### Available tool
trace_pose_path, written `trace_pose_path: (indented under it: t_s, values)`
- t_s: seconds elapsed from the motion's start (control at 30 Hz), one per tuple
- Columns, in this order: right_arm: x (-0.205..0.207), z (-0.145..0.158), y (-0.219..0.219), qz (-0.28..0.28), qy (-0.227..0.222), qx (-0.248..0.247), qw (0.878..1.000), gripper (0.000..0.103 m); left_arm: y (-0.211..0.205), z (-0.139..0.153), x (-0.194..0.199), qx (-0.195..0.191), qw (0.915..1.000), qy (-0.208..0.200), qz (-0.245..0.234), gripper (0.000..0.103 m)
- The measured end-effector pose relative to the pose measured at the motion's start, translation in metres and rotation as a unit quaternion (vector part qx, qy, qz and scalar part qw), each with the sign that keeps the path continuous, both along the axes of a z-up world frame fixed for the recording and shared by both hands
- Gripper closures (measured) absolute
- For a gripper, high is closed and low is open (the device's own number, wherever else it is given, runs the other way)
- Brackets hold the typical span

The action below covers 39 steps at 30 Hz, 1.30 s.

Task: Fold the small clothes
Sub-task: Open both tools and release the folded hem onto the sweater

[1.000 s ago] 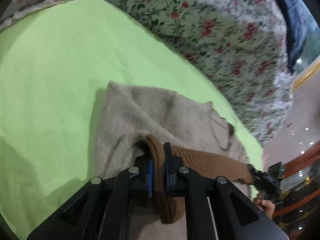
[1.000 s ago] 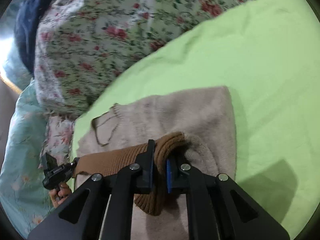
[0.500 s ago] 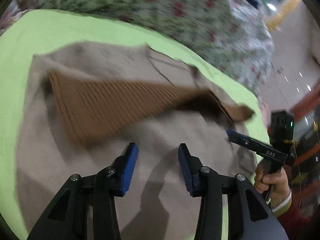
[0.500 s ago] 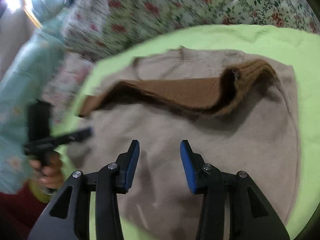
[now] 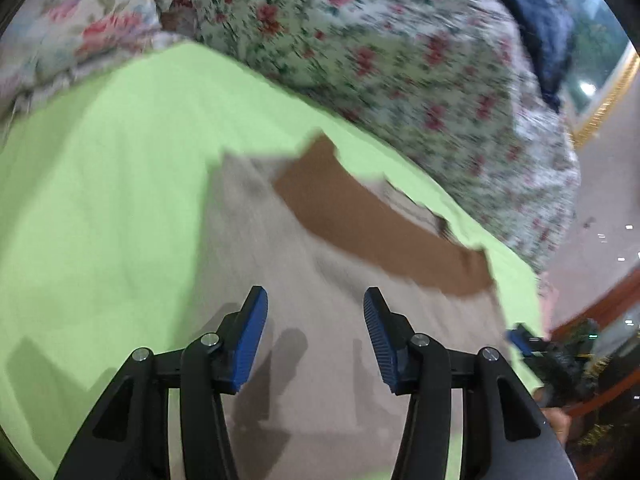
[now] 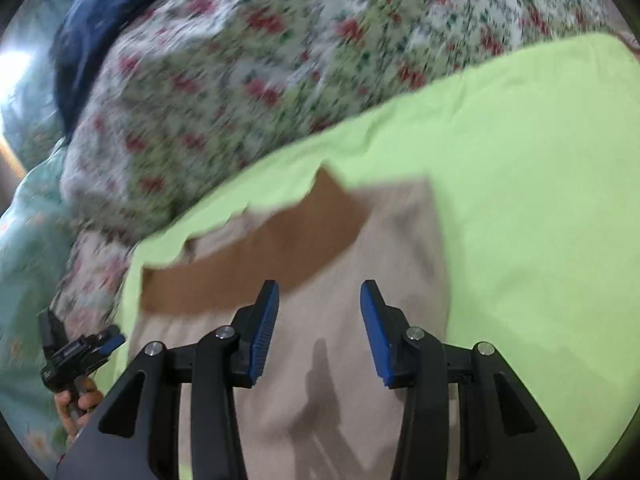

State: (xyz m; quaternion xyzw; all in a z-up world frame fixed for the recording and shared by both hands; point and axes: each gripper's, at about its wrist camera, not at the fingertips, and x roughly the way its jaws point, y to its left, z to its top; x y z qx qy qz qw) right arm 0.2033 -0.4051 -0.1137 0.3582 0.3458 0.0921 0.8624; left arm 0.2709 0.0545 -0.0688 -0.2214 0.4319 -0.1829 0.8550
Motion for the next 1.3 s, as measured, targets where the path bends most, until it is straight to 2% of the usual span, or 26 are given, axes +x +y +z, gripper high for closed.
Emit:
trace_pose_path:
  t_s: [0.13,0.27,0.43,0.63,0.8,1.0,1.1,1.17,1.23,1.3]
  values:
    - [-0.043,-0.015,0.031,0.033,0.007,0.014,0.999,0.058,-0.023,-0.007,-0.061,-0.02,0.9993,0.004,-0.032,0.049]
    - [-0.08,-0.026,0.055,0.042,0.009,0.024,0.999,0.058,-0.035,-0.014,-0.117,-0.04,0.9982,0.008,-0.043,0.048]
    - [-0.117,-0.025,0.069,0.049,0.002,0.034,0.998,0.058,-0.032,-0.028,-0.156,-0.062,0.9977,0.022,-0.02,0.045]
    - [-0.129,-0.021,0.071,0.049,0.002,0.041,0.998,0.058,-0.03,-0.048,-0.153,-0.09,0.9944,0.044,0.032,0.035]
    - [-0.129,-0.021,0.071,0.049,0.003,0.05,0.998,0.058,-0.026,-0.06,-0.13,-0.13,0.9876,0.058,0.066,0.034]
    - [-0.126,-0.021,0.071,0.053,0.003,0.062,0.997,0.058,-0.014,-0.065,-0.087,-0.137,0.9823,0.048,0.118,0.036]
    - [-0.124,-0.019,0.067,0.051,0.0,0.063,0.997,0.058,-0.005,-0.066,-0.072,-0.127,0.9808,0.05,0.139,0.047]
    - [-0.122,-0.017,0.062,0.05,-0.002,0.062,0.997,0.058,-0.001,-0.066,-0.063,-0.11,0.9818,0.048,0.147,0.071]
    - [-0.117,-0.016,0.057,0.052,-0.006,0.063,0.997,0.058,0.002,-0.067,-0.056,-0.11,0.9829,0.041,0.142,0.09]
    - [-0.108,-0.015,0.048,0.057,-0.018,0.076,0.995,0.058,0.001,-0.058,-0.055,-0.1,0.9853,0.025,0.136,0.092]
